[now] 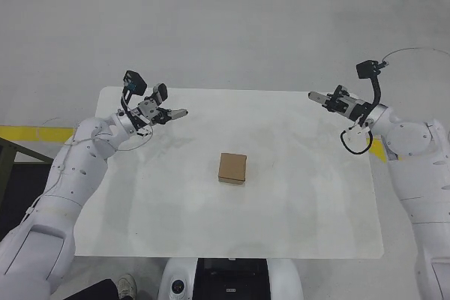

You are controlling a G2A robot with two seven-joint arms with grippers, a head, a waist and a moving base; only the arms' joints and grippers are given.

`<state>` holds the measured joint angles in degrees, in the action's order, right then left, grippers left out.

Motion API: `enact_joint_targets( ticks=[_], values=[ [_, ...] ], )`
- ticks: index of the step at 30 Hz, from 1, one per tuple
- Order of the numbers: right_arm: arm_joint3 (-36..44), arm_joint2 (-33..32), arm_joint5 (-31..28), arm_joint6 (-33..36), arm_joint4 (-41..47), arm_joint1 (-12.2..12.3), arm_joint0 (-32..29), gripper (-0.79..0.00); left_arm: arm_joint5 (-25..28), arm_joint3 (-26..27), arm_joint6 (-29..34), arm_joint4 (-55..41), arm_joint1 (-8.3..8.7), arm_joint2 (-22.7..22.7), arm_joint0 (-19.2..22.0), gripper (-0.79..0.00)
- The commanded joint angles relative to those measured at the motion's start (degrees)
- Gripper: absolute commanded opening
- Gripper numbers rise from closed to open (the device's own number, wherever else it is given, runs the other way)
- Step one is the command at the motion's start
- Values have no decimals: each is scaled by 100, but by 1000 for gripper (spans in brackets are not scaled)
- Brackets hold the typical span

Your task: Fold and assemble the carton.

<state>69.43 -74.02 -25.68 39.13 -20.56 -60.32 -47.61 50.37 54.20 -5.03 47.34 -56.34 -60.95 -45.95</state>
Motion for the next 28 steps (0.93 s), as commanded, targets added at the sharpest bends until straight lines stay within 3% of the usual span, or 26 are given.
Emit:
enact_joint_targets(
  ticks=[1,8,28],
  values=[
    [-14,-34,70,-92,-157,13,14,0,-27,86,73,-50,56,-174,-108,0],
    [-46,-87,142,-162,-272,37,29,0,-110,368,508,-286,162,-536,-324,0],
    [-53,-81,168,-150,-282,37,33,0,-110,368,508,-285,162,-536,-324,-1]
  ],
)
